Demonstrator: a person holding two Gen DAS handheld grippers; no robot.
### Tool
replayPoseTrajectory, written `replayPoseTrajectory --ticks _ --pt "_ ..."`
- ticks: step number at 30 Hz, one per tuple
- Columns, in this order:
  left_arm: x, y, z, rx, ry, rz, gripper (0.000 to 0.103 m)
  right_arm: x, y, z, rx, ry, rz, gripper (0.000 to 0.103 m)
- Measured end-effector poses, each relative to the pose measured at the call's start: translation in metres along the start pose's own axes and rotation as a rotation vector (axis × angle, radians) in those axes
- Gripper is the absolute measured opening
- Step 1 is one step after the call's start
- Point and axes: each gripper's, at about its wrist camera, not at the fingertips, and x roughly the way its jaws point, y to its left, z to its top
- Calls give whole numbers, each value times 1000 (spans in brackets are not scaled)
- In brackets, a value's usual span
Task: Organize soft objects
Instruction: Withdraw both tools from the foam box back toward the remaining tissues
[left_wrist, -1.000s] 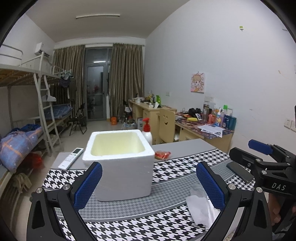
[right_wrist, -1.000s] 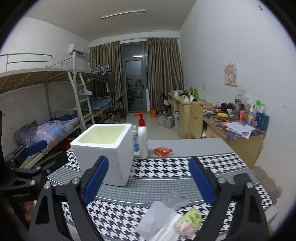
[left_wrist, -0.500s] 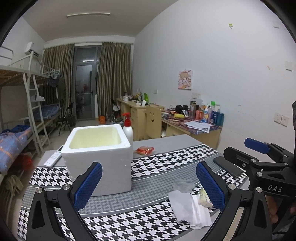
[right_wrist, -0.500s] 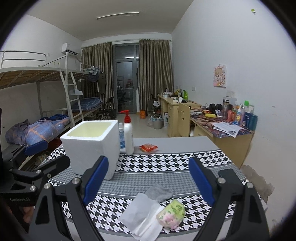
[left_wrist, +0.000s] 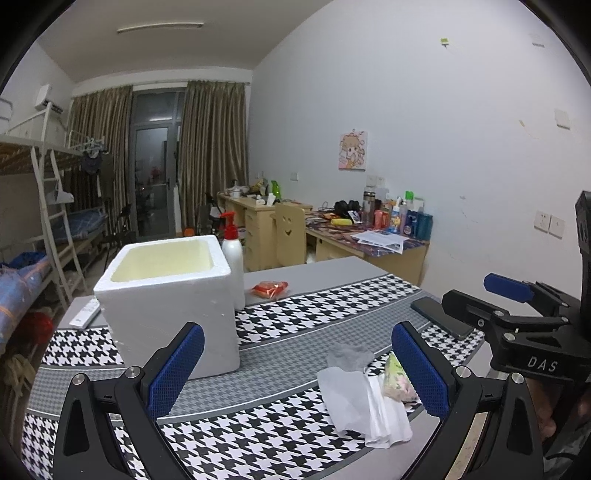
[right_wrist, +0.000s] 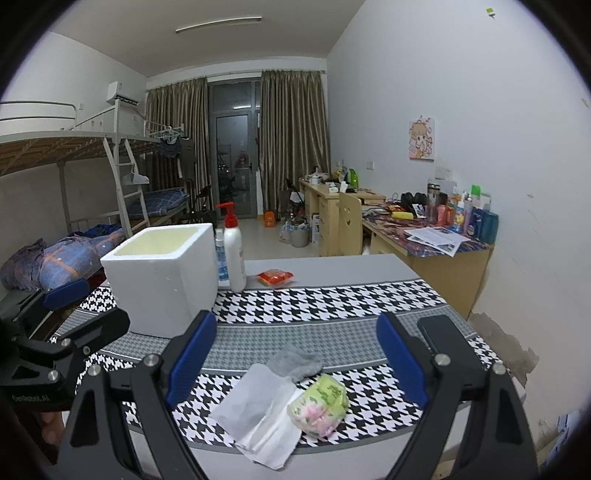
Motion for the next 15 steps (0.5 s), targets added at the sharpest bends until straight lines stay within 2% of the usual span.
replayPoseTrajectory --ticks 15 --pt "11 -23 -28 43 47 -58 102 1 -22 -23 25 35 -58 91"
